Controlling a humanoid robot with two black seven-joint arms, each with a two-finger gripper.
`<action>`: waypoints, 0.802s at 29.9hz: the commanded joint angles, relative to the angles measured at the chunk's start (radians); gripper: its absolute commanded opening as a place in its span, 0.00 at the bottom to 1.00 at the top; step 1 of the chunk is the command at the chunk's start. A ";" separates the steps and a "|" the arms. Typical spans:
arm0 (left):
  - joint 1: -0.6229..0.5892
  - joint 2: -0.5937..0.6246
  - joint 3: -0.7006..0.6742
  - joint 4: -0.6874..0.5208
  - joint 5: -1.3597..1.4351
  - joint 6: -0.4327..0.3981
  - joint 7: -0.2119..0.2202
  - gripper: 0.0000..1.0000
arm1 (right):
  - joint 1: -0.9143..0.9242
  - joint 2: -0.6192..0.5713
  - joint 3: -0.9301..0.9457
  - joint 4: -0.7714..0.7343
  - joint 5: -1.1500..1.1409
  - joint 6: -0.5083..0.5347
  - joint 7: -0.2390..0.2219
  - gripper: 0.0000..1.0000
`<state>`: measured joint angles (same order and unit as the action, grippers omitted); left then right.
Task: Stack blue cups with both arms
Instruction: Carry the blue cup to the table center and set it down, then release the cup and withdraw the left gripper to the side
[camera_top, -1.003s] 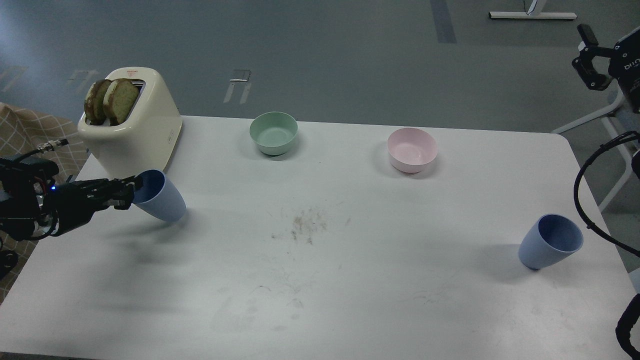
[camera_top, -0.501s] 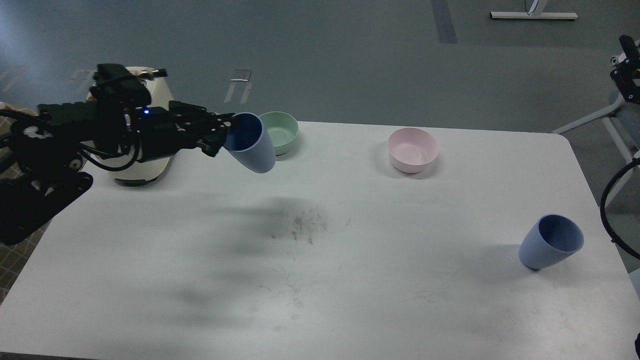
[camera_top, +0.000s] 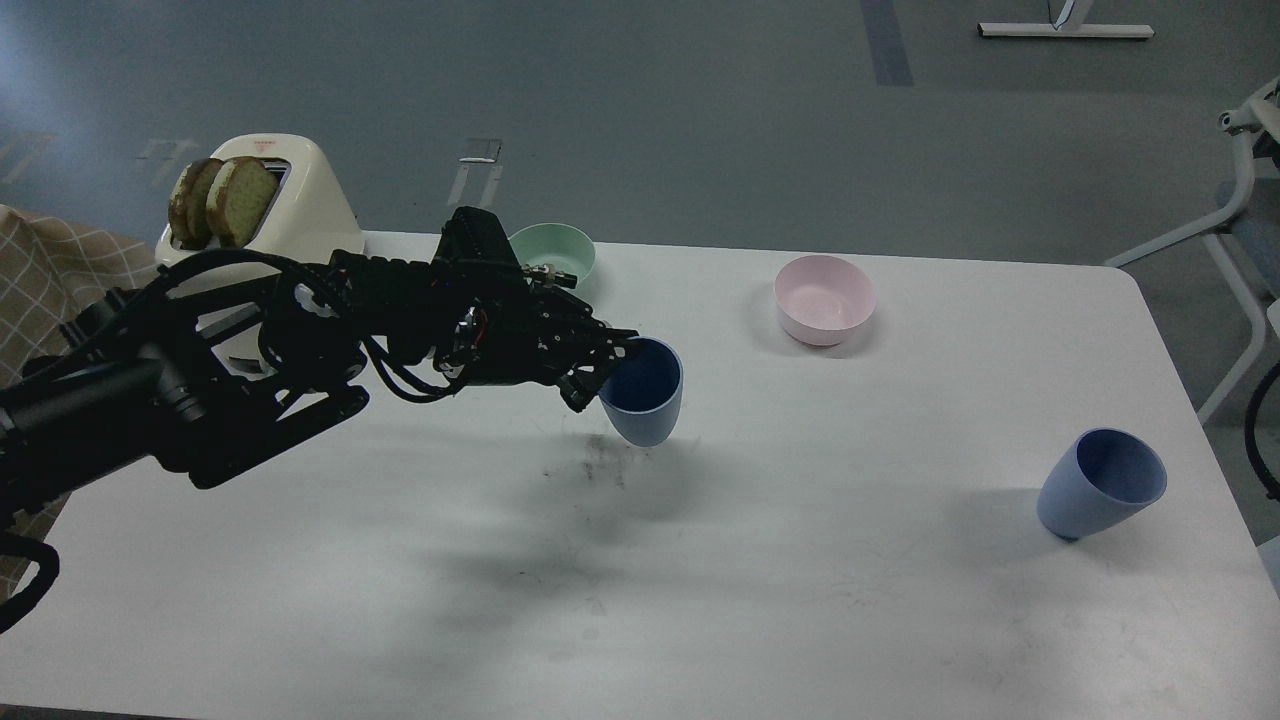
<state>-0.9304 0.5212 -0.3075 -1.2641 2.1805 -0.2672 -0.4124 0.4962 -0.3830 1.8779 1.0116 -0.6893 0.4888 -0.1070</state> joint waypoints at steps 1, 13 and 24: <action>-0.007 -0.049 0.028 0.012 0.001 -0.001 0.000 0.00 | -0.002 0.007 0.000 0.001 0.001 0.000 0.001 1.00; -0.038 -0.141 0.061 0.184 0.001 -0.001 -0.005 0.00 | -0.030 0.007 -0.002 -0.002 0.004 0.000 0.001 1.00; -0.025 -0.141 0.064 0.213 0.001 -0.001 0.000 0.00 | -0.031 0.013 -0.002 -0.001 0.005 0.000 0.001 1.00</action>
<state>-0.9561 0.3803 -0.2440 -1.0523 2.1818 -0.2685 -0.4150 0.4649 -0.3700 1.8761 1.0116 -0.6856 0.4888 -0.1058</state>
